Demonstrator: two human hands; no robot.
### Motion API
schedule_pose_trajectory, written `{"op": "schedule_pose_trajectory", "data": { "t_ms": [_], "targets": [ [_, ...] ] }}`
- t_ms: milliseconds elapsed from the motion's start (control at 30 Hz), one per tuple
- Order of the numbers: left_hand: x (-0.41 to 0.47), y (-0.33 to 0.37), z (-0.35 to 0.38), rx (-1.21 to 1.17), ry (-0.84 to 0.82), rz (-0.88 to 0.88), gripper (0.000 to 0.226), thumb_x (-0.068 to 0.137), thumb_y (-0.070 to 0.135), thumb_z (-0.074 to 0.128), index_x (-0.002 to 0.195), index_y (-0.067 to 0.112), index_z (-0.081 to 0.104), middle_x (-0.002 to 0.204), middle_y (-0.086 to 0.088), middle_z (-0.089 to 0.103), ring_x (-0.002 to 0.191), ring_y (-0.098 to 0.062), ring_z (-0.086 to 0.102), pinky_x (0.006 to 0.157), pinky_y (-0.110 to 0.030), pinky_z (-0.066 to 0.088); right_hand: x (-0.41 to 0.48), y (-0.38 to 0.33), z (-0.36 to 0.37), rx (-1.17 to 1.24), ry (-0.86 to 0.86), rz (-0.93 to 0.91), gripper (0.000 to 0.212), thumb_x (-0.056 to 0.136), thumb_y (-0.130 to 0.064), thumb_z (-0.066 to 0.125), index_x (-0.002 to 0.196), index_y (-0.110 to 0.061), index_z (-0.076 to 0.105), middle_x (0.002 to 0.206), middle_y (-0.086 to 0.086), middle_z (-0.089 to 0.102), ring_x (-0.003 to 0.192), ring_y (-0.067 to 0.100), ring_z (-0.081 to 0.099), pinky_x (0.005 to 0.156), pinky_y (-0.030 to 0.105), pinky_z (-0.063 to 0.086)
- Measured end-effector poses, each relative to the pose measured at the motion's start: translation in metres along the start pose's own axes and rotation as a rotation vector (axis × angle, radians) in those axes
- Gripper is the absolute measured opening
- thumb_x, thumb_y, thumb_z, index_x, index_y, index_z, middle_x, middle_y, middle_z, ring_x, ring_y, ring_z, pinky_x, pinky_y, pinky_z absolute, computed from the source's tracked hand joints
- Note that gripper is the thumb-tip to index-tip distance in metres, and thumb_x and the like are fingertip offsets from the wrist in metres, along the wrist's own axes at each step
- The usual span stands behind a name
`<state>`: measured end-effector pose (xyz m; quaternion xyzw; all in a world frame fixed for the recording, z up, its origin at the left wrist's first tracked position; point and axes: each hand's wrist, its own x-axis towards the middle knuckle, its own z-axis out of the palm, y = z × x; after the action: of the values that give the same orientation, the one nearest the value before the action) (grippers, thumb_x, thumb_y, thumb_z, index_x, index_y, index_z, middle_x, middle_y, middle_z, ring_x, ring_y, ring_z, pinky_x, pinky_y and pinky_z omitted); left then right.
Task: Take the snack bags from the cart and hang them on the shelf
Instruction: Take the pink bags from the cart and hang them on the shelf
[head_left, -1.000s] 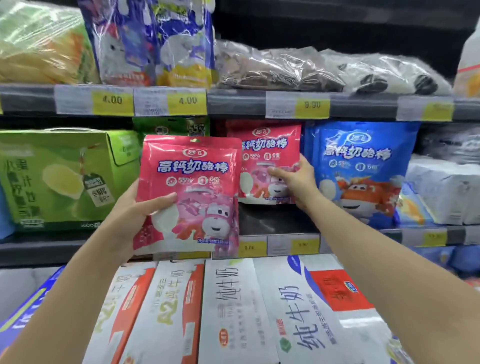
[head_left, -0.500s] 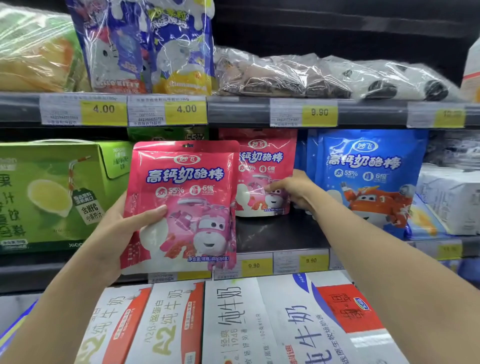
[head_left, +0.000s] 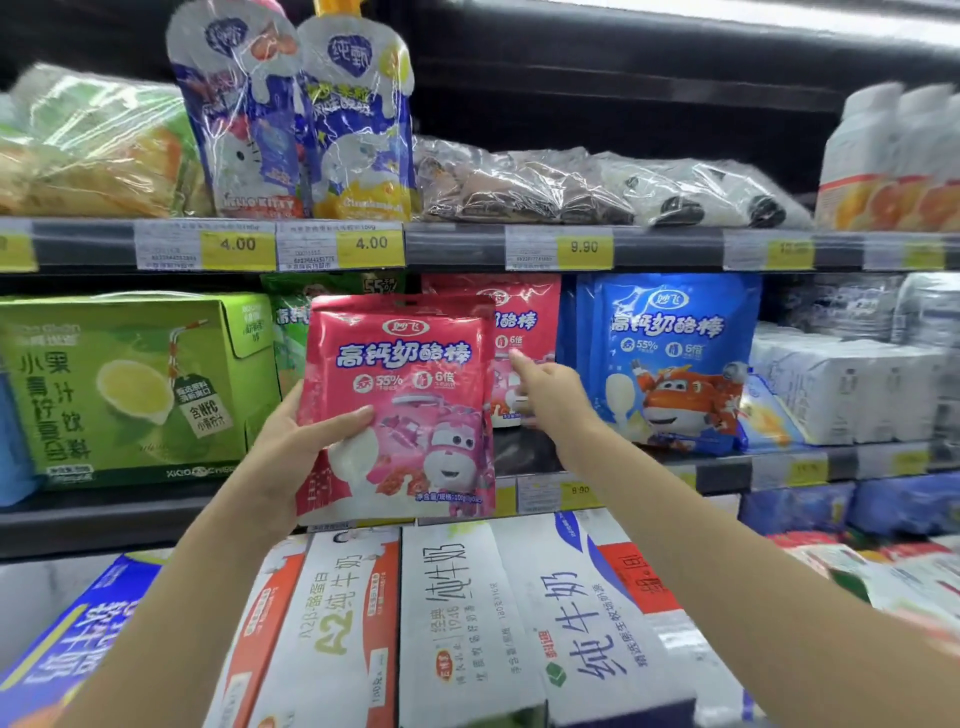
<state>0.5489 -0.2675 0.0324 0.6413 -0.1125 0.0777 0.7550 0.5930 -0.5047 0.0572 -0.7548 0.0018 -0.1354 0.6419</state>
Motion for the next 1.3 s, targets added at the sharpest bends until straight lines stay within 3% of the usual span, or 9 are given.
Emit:
{"op": "schedule_pose_trajectory", "data": {
  "t_ms": [100,167,267,367,533,667,833,1167,1300],
  "targets": [
    [0.006,0.004,0.019,-0.022,0.004,-0.013,0.072,0.064,0.017,0.079,0.130,0.017,0.052,0.103,-0.013,0.073,0.083,-0.030,0.072,0.076,-0.043,0.057,-0.038,-0.010,-0.013,0.289,-0.490,0.185,0.059,0.083,-0.062,0.054,0.109,-0.009,0.062,0.094,0.007,0.069,0.085,0.024,0.067,0.083,0.040,0.055],
    [0.014,0.009,0.035,0.026,-0.003,-0.010,0.059,0.073,0.013,0.078,0.127,0.014,0.055,0.102,-0.012,0.074,0.076,-0.024,0.073,0.062,-0.032,0.056,-0.048,-0.013,-0.021,0.220,-0.584,0.150,0.049,0.082,-0.043,0.065,0.117,-0.009,0.061,0.102,0.009,0.071,0.085,0.022,0.070,0.072,0.035,0.059],
    [0.024,0.018,0.059,0.172,-0.018,-0.021,0.054,0.077,0.020,0.078,0.126,0.013,0.055,0.108,-0.010,0.072,0.082,-0.022,0.072,0.064,-0.032,0.055,-0.046,-0.018,-0.031,0.177,-0.461,0.149,0.039,0.076,-0.014,0.076,0.110,0.000,0.062,0.087,0.011,0.071,0.061,0.017,0.069,0.048,0.024,0.052],
    [0.027,0.023,0.074,0.458,-0.025,-0.008,0.095,0.071,0.040,0.080,0.148,0.020,0.028,0.138,-0.002,0.050,0.117,-0.022,0.055,0.089,-0.037,0.051,-0.036,-0.018,-0.042,0.227,-0.378,0.176,0.040,0.077,-0.008,0.074,0.112,0.007,0.061,0.076,0.012,0.069,0.050,0.017,0.066,0.043,0.023,0.050],
    [0.041,0.008,0.078,0.705,-0.221,0.021,0.146,0.046,0.053,0.089,0.155,0.020,-0.003,0.155,-0.005,0.032,0.137,-0.021,0.039,0.113,-0.036,0.029,-0.015,-0.004,-0.049,0.094,-0.201,0.026,0.038,0.066,-0.003,0.083,0.096,-0.008,0.061,0.096,0.013,0.071,0.089,0.029,0.071,0.082,0.042,0.058],
    [0.065,-0.014,0.079,0.752,-0.266,0.039,0.142,0.062,0.032,0.090,0.152,0.020,-0.019,0.160,0.000,0.019,0.138,-0.014,0.033,0.096,-0.012,0.032,-0.005,0.017,-0.042,-0.015,-0.106,-0.119,0.054,0.056,-0.012,0.089,0.102,-0.016,0.060,0.096,0.005,0.073,0.091,0.022,0.071,0.091,0.043,0.055],
    [0.092,-0.034,0.079,0.759,-0.239,0.110,0.143,0.063,0.023,0.090,0.150,0.022,-0.024,0.156,0.001,0.029,0.133,-0.006,0.031,0.102,-0.017,0.026,0.003,0.032,-0.027,-0.030,-0.020,-0.287,0.059,0.065,-0.001,0.084,0.111,-0.017,0.052,0.092,-0.011,0.065,0.080,-0.004,0.061,0.058,0.002,0.046],
    [0.118,-0.047,0.089,0.884,-0.189,0.096,0.145,0.059,0.038,0.090,0.150,0.028,-0.022,0.159,-0.006,0.025,0.144,-0.021,0.028,0.112,-0.032,0.027,0.025,0.042,-0.029,-0.070,0.036,-0.232,0.058,0.069,-0.008,0.083,0.112,-0.022,0.047,0.095,-0.012,0.061,0.085,-0.001,0.060,0.065,0.010,0.044],
    [0.101,-0.037,0.089,0.977,-0.139,0.030,0.145,0.054,0.056,0.086,0.151,0.027,-0.017,0.156,-0.017,0.028,0.140,-0.031,0.034,0.113,-0.043,0.032,0.013,0.035,-0.033,-0.137,0.052,-0.128,0.064,0.068,-0.010,0.084,0.118,-0.013,0.044,0.105,0.000,0.062,0.098,0.015,0.061,0.073,0.018,0.047]
  ]
}}
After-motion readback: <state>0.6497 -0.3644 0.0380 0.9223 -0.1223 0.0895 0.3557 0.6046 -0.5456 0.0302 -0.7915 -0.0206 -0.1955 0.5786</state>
